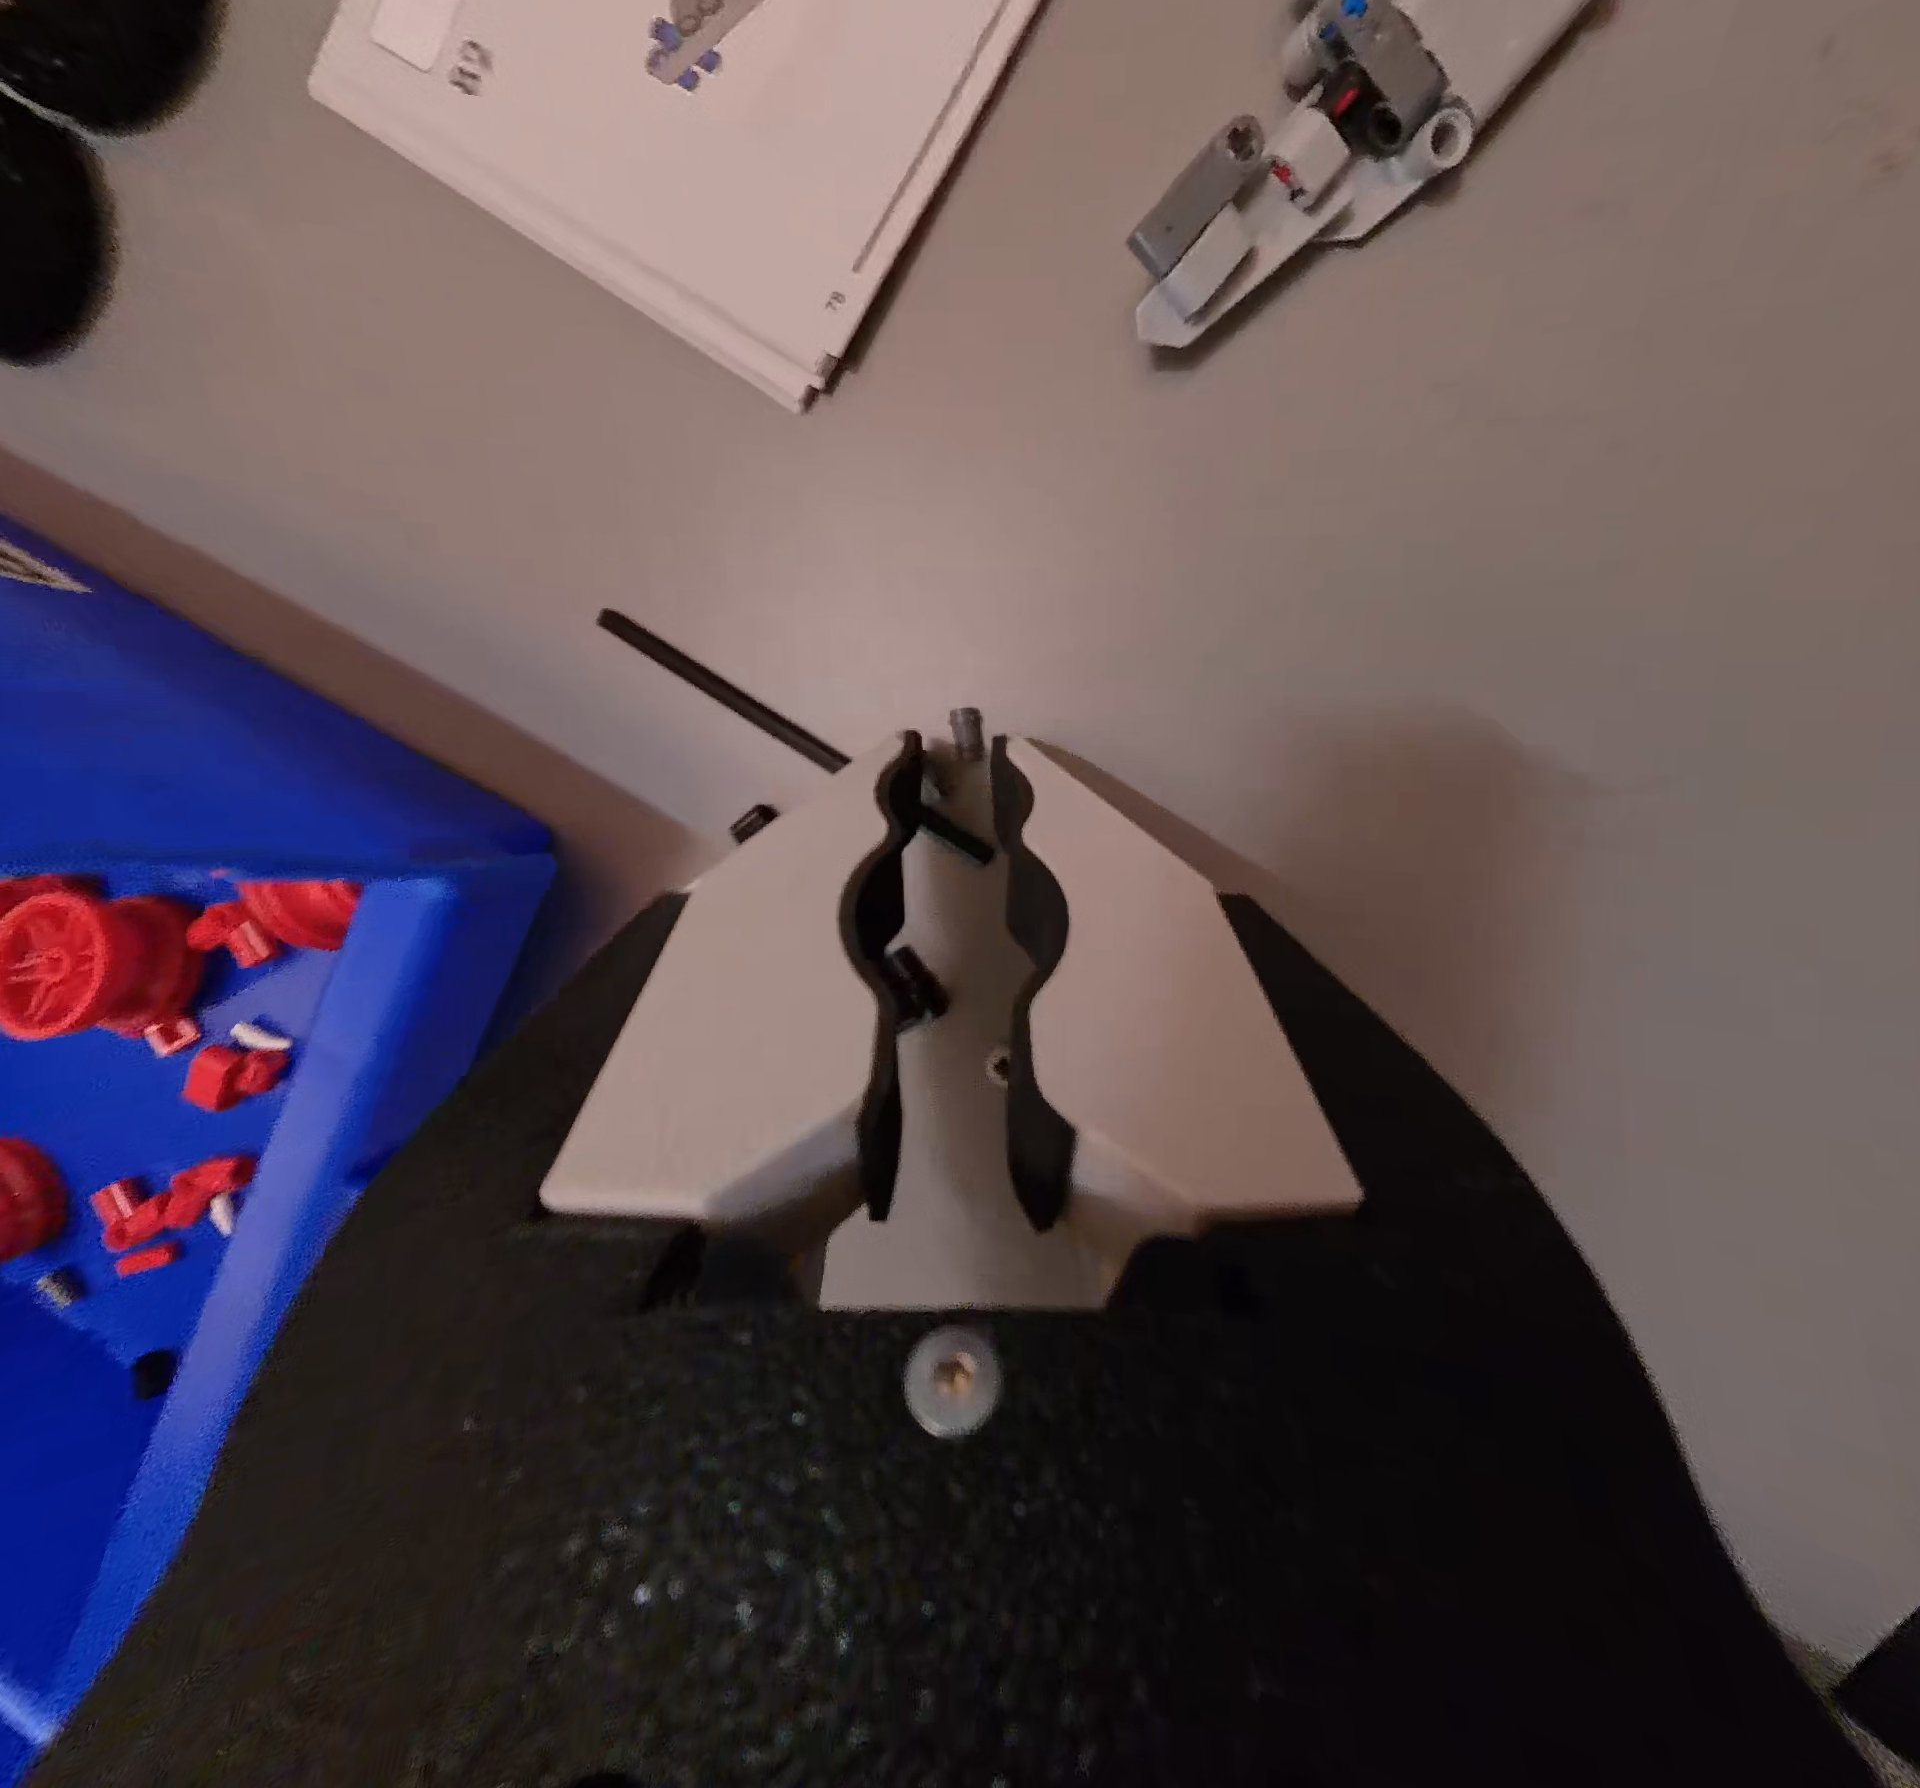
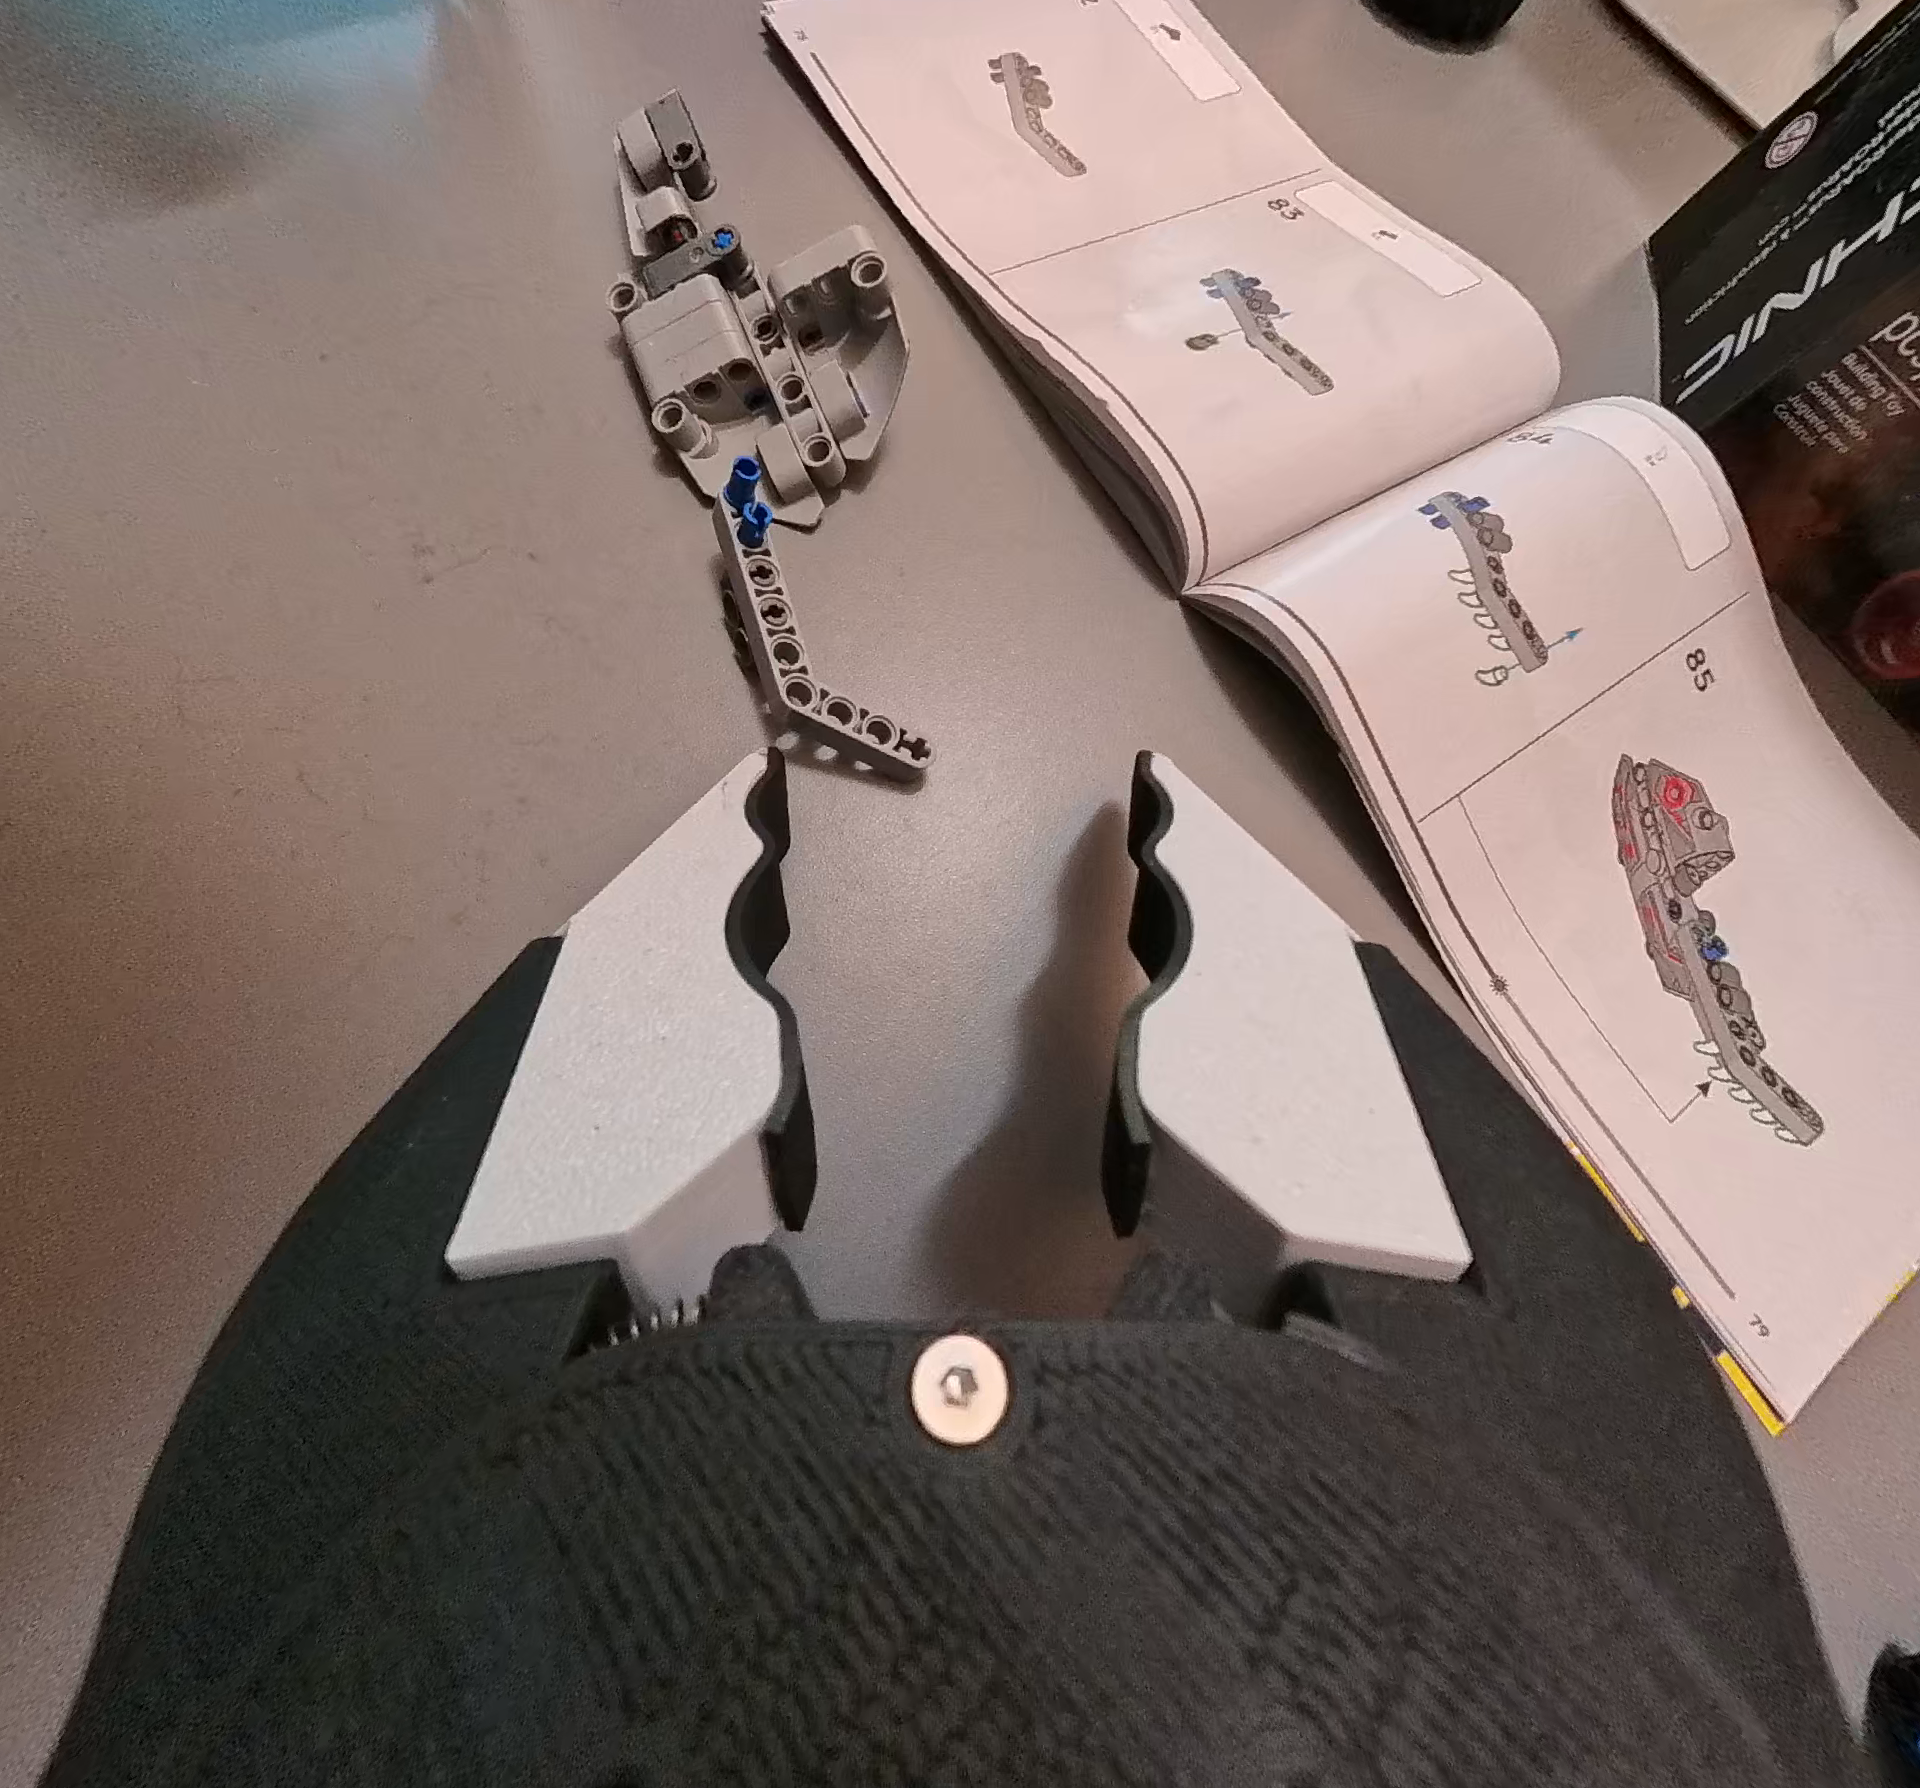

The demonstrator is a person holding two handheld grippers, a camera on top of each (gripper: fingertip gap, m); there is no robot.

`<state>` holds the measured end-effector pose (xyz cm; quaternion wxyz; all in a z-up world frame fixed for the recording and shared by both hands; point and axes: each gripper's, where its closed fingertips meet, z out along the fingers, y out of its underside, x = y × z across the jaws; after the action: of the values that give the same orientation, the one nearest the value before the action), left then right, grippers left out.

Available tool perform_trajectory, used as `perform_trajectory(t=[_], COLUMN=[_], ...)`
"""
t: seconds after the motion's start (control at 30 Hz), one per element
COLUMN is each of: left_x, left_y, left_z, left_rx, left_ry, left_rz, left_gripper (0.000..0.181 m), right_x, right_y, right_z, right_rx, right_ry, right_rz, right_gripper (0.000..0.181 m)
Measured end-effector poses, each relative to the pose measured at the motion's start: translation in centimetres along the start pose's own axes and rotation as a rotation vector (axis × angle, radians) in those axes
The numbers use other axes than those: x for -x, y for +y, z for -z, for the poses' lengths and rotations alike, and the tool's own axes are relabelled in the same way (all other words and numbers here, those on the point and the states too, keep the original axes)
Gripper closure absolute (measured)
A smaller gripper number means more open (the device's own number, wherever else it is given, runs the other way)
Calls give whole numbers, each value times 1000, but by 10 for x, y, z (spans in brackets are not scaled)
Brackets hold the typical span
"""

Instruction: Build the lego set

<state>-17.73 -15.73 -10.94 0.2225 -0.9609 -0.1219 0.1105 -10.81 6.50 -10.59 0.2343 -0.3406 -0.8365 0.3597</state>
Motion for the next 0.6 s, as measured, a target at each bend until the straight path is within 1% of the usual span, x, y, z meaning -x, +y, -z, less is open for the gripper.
perform_trajectory(t=[0.07,0.1,0.17,0.23,0.3,0.33,0.37,0.43,0.5,0.53,0.6], left_x=[7,15,50,95,137,156,169,184,200,202,205], left_y=[-5,-6,-1,16,36,41,46,65,88,98,113], left_z=[13,22,46,72,92,97,96,87,77,72,64], left_rx=[-44,-63,-64,10,139,186,238,404,597,672,783], left_ry=[2,-12,-111,-228,-285,-290,-252,-125,-68,-20,55], left_rz=[23,40,64,82,106,104,84,18,-135,-215,-312], left_gripper=[171,171,171,171,169,169,172,170,168,167,165], right_x=[0,0,0,0,0,0,0,1,0,0,1], right_y=[0,0,0,0,0,0,0,0,0,0,0], right_z=[0,0,0,0,0,0,0,0,0,0,0], right_rx=[-1,-1,-1,-1,-1,-1,0,2,3,2,1], right_ry=[2,3,2,3,1,-2,-4,-10,-11,-10,-10], right_rz=[2,3,3,4,5,3,0,-7,-9,-7,-3], right_gripper=[116,116,116,117,117,117,117,117,117,117,118])
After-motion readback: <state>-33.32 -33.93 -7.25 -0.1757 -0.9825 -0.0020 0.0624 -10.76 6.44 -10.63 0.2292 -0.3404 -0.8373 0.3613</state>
